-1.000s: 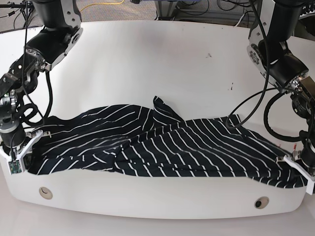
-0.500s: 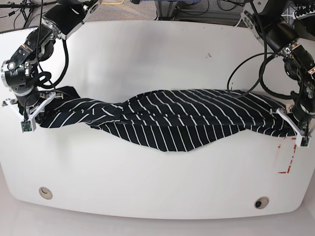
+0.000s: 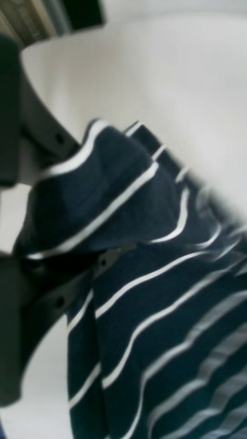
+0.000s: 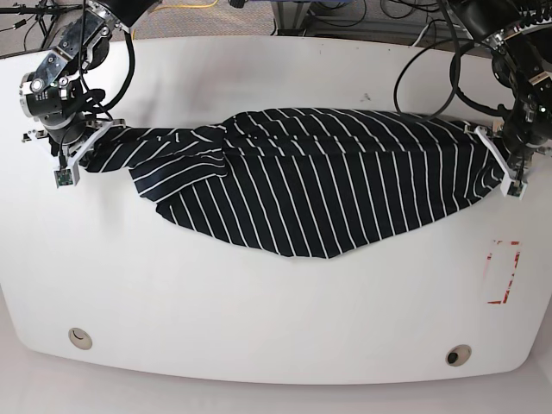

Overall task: Fold the T-shirt properly
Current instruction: 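Drag the shirt away from the table edge with both grippers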

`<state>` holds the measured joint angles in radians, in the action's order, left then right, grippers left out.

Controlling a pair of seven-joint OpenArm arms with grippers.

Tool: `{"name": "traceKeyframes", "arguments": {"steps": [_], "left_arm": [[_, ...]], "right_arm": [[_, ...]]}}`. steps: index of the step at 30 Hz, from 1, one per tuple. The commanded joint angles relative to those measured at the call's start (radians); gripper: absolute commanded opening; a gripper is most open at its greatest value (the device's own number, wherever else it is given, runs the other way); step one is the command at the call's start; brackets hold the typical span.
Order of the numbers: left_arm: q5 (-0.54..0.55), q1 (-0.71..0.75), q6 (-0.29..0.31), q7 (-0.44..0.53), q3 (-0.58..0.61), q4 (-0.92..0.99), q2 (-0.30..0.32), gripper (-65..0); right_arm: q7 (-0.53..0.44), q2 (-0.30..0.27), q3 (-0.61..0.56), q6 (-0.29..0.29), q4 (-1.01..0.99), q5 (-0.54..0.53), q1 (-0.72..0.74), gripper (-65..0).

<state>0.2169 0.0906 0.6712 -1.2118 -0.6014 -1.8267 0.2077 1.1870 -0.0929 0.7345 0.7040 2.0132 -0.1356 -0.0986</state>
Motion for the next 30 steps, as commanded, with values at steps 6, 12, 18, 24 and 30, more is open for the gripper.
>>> {"name": "traceKeyframes", "arguments": {"steps": [6,12,18,24,30], "left_arm": [[-0.018,0.061,0.015,0.011,-0.007,-0.017,0.023,-64.2],[-0.02,0.087,0.018,0.01,-0.007,-0.015,0.023,-44.3],[-0.018,0.096,0.018,0.007,-0.007,-0.015,0.02,-26.5],[0.036,0.094,0.027,-0.059,-0.01,-0.015,0.02,-26.5],[0.128,0.097,0.027,-0.136,-0.065,-0.026,0.023,-26.5]], "right_arm": [[-0.019,-0.02,0.009,-0.006,0.019,0.015,-0.016,-65.0],[-0.019,-0.02,0.007,-0.006,0.017,0.015,-0.016,-65.0],[-0.019,-0.018,0.004,-0.006,0.017,0.015,-0.01,-65.0],[-0.019,0.011,0.001,-0.006,0.017,0.015,-0.006,-65.0],[-0.019,0.015,0.001,-0.006,0.017,0.015,-0.006,-65.0]]}}
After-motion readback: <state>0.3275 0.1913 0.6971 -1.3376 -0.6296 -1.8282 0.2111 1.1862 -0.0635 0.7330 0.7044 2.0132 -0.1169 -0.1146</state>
